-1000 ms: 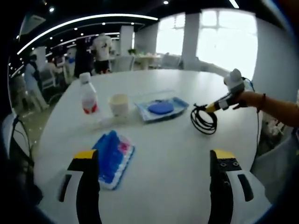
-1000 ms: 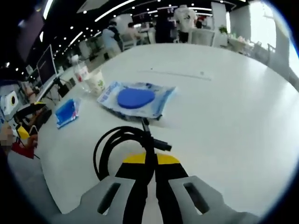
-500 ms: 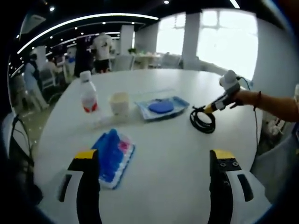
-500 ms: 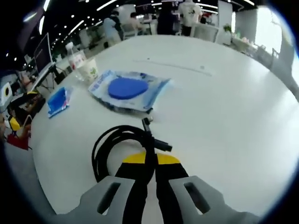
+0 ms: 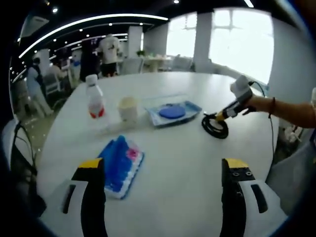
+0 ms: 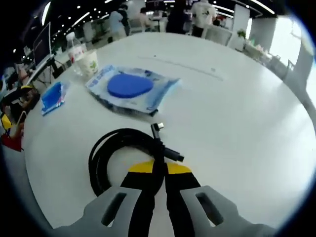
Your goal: Arrange the tabletop items into an orderly group along one side of the table until the central work area is clear of visible clutter.
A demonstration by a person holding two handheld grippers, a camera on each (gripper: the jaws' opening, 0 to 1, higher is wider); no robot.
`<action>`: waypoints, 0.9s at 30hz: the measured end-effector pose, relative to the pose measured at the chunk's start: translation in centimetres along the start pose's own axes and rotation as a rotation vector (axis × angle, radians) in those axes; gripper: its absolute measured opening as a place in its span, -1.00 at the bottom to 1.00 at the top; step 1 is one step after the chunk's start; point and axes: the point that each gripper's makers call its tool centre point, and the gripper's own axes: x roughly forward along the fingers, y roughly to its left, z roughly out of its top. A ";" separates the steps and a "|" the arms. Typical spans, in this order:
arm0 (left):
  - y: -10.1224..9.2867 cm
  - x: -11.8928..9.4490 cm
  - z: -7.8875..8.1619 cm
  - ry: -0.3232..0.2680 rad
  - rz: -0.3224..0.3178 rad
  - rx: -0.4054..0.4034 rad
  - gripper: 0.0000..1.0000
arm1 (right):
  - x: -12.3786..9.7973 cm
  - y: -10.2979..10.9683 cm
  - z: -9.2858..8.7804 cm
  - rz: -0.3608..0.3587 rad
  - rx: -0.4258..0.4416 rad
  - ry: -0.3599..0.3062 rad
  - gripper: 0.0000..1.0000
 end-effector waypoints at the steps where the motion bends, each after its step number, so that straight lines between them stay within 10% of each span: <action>1: 0.0 0.0 0.0 0.002 0.001 -0.001 0.92 | 0.1 0.0 0.0 -0.003 -0.002 0.001 -0.86; 8: 0.8 -0.2 -0.1 0.006 0.029 -0.001 0.94 | 0.3 0.1 0.0 0.001 0.019 -0.008 -0.79; 12: 1.5 -0.5 -0.2 0.002 0.044 -0.020 0.98 | -0.4 0.1 0.6 -0.004 0.135 -0.044 -0.35; 27: 3.0 -1.1 -0.5 0.014 0.099 -0.038 0.99 | -3.7 3.7 5.4 0.063 0.138 -0.241 0.53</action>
